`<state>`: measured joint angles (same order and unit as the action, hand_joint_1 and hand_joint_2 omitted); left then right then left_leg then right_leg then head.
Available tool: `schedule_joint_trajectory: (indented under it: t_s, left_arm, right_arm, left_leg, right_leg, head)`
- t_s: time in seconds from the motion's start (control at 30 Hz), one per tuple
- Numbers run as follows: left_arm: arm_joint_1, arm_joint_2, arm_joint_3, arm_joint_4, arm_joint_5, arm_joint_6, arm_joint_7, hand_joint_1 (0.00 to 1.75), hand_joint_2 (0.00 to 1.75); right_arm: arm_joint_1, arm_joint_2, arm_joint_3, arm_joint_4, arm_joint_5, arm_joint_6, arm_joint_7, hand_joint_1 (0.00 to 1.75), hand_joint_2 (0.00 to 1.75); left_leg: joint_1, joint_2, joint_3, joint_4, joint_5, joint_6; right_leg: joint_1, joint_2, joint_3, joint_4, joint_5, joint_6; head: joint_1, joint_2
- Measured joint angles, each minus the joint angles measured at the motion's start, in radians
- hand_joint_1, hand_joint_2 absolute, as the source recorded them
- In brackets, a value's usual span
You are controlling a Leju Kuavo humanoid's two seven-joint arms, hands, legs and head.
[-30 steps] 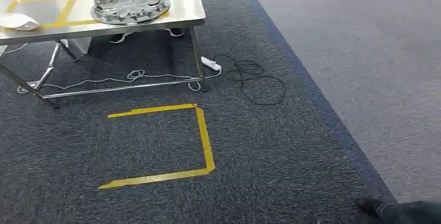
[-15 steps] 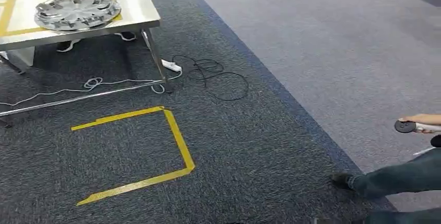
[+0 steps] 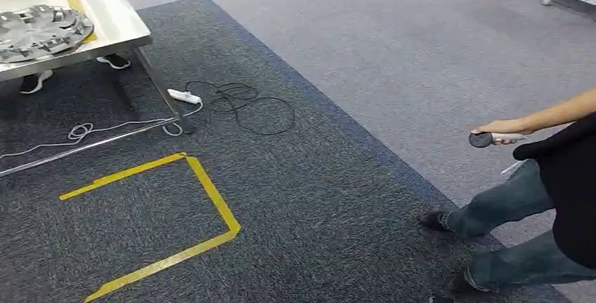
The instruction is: Take the parts from the cabinet and place them on the table.
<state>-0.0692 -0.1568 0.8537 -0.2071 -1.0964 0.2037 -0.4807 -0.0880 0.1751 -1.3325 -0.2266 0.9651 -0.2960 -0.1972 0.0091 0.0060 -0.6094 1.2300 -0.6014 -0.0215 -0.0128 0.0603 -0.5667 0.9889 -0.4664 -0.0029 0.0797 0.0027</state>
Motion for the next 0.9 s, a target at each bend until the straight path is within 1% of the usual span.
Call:
schedule_joint_trajectory:
  t_s: [0.03,0.07,0.1,0.13,0.17,0.2,0.23,0.27,0.3,0.33,0.37,0.4,0.43,0.47,0.5,0.53,0.57,0.6,0.63,0.67,0.7,0.73,0.77,0.8,0.83,0.87,0.9]
  left_arm:
    - [0.0,0.0,0.0,0.0,0.0,0.0,0.0,0.0,0.0]
    - [0.0,0.0,0.0,0.0,0.0,0.0,0.0,0.0,0.0]
    - [-0.001,0.0,0.0,0.0,0.0,0.0,0.0,0.0,0.0]
    - [0.0,-0.001,0.0,0.0,0.001,0.0,-0.001,0.0,0.0]
    - [0.0,-0.001,0.0,0.0,0.002,0.0,-0.001,0.0,0.0]
    - [0.001,-0.002,0.0,0.0,0.002,0.0,-0.001,0.0,0.0]
    - [0.0,-0.002,0.0,0.0,0.002,0.0,-0.002,0.0,0.0]
    - [-0.002,-0.002,0.0,0.0,0.003,0.0,-0.003,0.0,0.0]
    - [-0.004,-0.003,0.001,0.0,0.005,0.0,-0.003,0.0,0.0]
    - [-0.004,-0.003,0.001,0.0,0.005,-0.001,-0.003,0.0,0.0]
    - [0.001,-0.003,0.002,0.0,0.006,-0.002,-0.003,0.0,0.0]
    - [0.004,-0.003,0.003,0.0,0.008,-0.003,-0.003,0.0,0.0]
    - [0.006,-0.003,0.005,0.0,0.008,-0.003,-0.003,0.0,0.0]
    - [0.006,-0.004,0.009,0.0,0.009,-0.003,-0.003,0.0,0.0]
    - [0.006,-0.005,0.011,0.0,0.009,-0.003,-0.003,0.0,0.0]
    - [0.005,-0.006,0.012,0.0,0.009,-0.003,-0.003,0.0,0.0]
    - [0.005,-0.006,0.012,0.0,0.009,-0.003,-0.003,0.0,0.0]
    - [0.004,-0.006,0.013,0.0,0.01,-0.003,-0.003,0.0,0.0]
    - [0.004,-0.006,0.015,0.0,0.01,-0.003,-0.003,0.0,0.0]
    - [0.002,-0.006,0.016,0.0,0.01,-0.003,-0.004,0.0,0.0]
    - [0.0,-0.006,0.016,0.0,0.01,-0.003,-0.004,0.0,0.0]
    - [-0.001,-0.006,0.016,0.0,0.01,-0.003,-0.004,0.0,0.0]
    - [-0.001,-0.006,0.016,0.0,0.01,-0.003,-0.004,0.0,0.0]
    - [-0.001,-0.006,0.017,0.0,0.01,-0.003,-0.004,0.0,0.0]
    - [0.0,-0.006,0.018,0.0,0.01,-0.003,-0.005,0.0,0.0]
    - [0.003,-0.006,0.018,0.0,0.01,-0.003,-0.005,0.0,0.0]
    - [0.006,-0.006,0.018,0.0,0.01,-0.003,-0.005,0.0,0.0]
  right_arm:
    - [0.0,0.0,0.0,0.0,0.0,0.0,0.0,0.0,0.0]
    - [0.0,0.0,0.0,0.0,0.0,0.002,0.0,0.0,0.0]
    - [-0.002,0.0,0.0,0.0,0.0,0.002,0.0,0.0,0.0]
    - [-0.006,0.0,0.0,0.0,0.001,0.003,0.0,0.0,0.0]
    - [-0.005,0.0,0.0,0.0,0.002,0.003,0.0,0.0,0.0]
    - [-0.003,0.0,0.0,0.0,0.002,0.003,0.0,0.0,0.0]
    - [-0.001,0.0,0.0,0.0,0.002,0.003,0.0,0.0,0.0]
    - [0.002,-0.001,0.0,0.0,0.002,0.003,-0.001,0.0,0.0]
    - [0.003,-0.002,0.0,0.0,0.003,0.003,0.0,0.0,0.0]
    - [0.001,-0.002,0.0,0.0,0.003,0.003,0.0,0.0,0.0]
    - [-0.002,-0.002,0.0,0.0,0.004,0.005,-0.001,0.0,0.0]
    - [-0.004,-0.002,0.0,0.0,0.004,0.005,-0.001,0.0,0.0]
    - [-0.003,-0.002,0.0,0.0,0.004,0.005,-0.002,0.0,0.0]
    - [0.001,-0.002,0.0,0.0,0.004,0.006,-0.002,0.0,0.0]
    - [0.003,-0.002,0.0,0.0,0.005,0.006,-0.002,0.0,0.0]
    - [0.004,-0.002,0.0,0.0,0.005,0.006,-0.002,0.0,0.0]
    - [0.003,-0.003,0.0,0.0,0.005,0.006,-0.002,0.0,0.0]
    - [0.0,-0.003,0.0,0.0,0.005,0.007,-0.003,0.0,0.0]
    - [-0.005,-0.003,0.0,0.0,0.006,0.011,-0.003,0.0,0.0]
    - [-0.005,-0.003,0.0,0.0,0.006,0.012,-0.003,0.0,0.0]
    - [-0.002,-0.003,0.0,0.0,0.006,0.012,-0.003,0.0,0.0]
    - [0.002,-0.003,0.0,0.0,0.006,0.013,-0.003,0.0,0.0]
    - [0.003,-0.003,0.0,0.0,0.006,0.013,-0.003,0.0,0.0]
    - [0.002,-0.004,0.0,0.0,0.006,0.015,-0.003,0.0,0.0]
    - [0.001,-0.004,0.0,0.0,0.006,0.016,-0.003,0.0,0.0]
    - [-0.001,-0.004,0.0,0.0,0.006,0.017,-0.003,0.0,0.0]
    - [-0.001,-0.004,0.0,0.0,0.007,0.019,-0.003,0.0,0.0]
  left_leg:
    - [0.002,-0.009,0.052,-0.1,0.049,0.003]
    - [0.005,-0.042,0.097,-0.187,0.084,0.005]
    - [0.01,-0.113,0.123,-0.242,0.076,0.008]
    - [0.008,-0.109,0.119,-0.249,0.08,0.011]
    - [0.004,-0.095,0.115,-0.245,0.081,0.015]
    - [0.0,-0.087,0.115,-0.242,0.083,0.021]
    - [-0.002,-0.074,0.116,-0.244,0.088,0.029]
    - [0.007,-0.053,0.116,-0.258,0.1,0.045]
    - [0.003,-0.041,0.111,-0.26,0.104,0.052]
    - [0.001,-0.026,0.107,-0.26,0.107,0.056]
    - [-0.002,-0.007,0.104,-0.259,0.108,0.058]
    - [-0.006,0.012,0.101,-0.259,0.109,0.058]
    - [-0.008,0.031,0.098,-0.257,0.109,0.059]
    - [-0.01,0.045,0.094,-0.257,0.109,0.059]
    - [-0.012,0.058,0.094,-0.256,0.11,0.058]
    - [-0.014,0.071,0.094,-0.256,0.11,0.058]
    - [-0.015,0.083,0.096,-0.255,0.109,0.057]
    - [-0.018,0.092,0.1,-0.252,0.108,0.055]
    - [-0.025,0.102,0.096,-0.248,0.104,0.047]
    - [-0.024,0.11,0.099,-0.248,0.106,0.041]
    - [-0.023,0.119,0.101,-0.248,0.107,0.038]
    - [-0.022,0.128,0.103,-0.25,0.107,0.032]
    - [-0.021,0.129,0.101,-0.246,0.101,0.024]
    - [-0.016,0.08,0.095,-0.225,0.077,0.015]
    - [-0.012,0.039,0.074,-0.171,0.034,0.01]
    - [-0.008,0.013,0.038,-0.081,-0.015,0.007]
    - [-0.007,0.003,0.001,0.008,-0.054,0.005]
  right_leg:
    - [-0.001,0.016,-0.002,0.001,0.003,0.004]
    - [-0.002,0.027,-0.003,0.002,0.006,0.008]
    - [-0.001,0.038,-0.008,0.004,0.009,0.015]
    - [0.001,0.05,-0.015,0.008,0.012,0.021]
    - [-0.003,0.061,-0.021,0.006,0.018,0.03]
    - [-0.008,0.072,-0.024,0.002,0.023,0.038]
    - [-0.008,0.084,-0.027,-0.002,0.029,0.047]
    - [-0.011,0.067,-0.038,0.01,0.025,0.048]
    - [-0.004,0.004,-0.059,0.042,-0.002,0.047]
    - [-0.003,-0.027,-0.09,0.107,-0.047,0.049]
    - [-0.003,-0.045,-0.129,0.196,-0.092,0.051]
    - [-0.004,-0.051,-0.16,0.275,-0.126,0.053]
    - [-0.004,-0.055,-0.177,0.327,-0.142,0.054]
    - [-0.003,-0.057,-0.167,0.324,-0.133,0.054]
    - [-0.003,-0.061,-0.129,0.273,-0.106,0.052]
    - [-0.003,-0.07,-0.07,0.18,-0.071,0.047]
    - [-0.001,-0.091,-0.007,0.079,-0.041,0.042]
    - [0.005,-0.15,0.039,0.003,-0.044,0.036]
    - [0.008,-0.147,0.05,-0.005,-0.042,0.03]
    - [0.01,-0.131,0.038,-0.005,-0.04,0.026]
    - [0.011,-0.125,0.031,-0.003,-0.039,0.024]
    - [0.012,-0.114,0.028,-0.004,-0.038,0.019]
    - [0.004,-0.103,0.036,-0.014,-0.029,0.01]
    - [0.003,-0.094,0.037,-0.014,-0.024,0.006]
    - [0.003,-0.083,0.033,-0.013,-0.017,0.0]
    - [0.003,-0.07,0.028,-0.013,-0.014,-0.003]
    - [0.003,-0.055,0.023,-0.012,-0.012,-0.005]
  head:
    - [0.0,0.0]
    - [0.0,0.0]
    - [0.0,0.0]
    - [0.002,0.0]
    - [0.0,0.0]
    - [0.0,0.0]
    - [0.0,0.0]
    - [0.001,0.0]
    - [0.004,0.0]
    - [0.011,0.0]
    - [0.015,0.0]
    - [0.015,0.0]
    - [0.016,0.0]
    - [0.016,0.0]
    - [0.016,0.0]
    - [0.016,0.0]
    - [0.016,0.0]
    - [0.016,0.0]
    - [0.014,0.0]
    - [0.009,0.0]
    - [0.01,0.0]
    - [0.009,0.0]
    - [0.011,0.0]
    - [0.006,0.0]
    - [0.003,0.0]
    - [0.002,0.0]
    - [0.003,0.0]
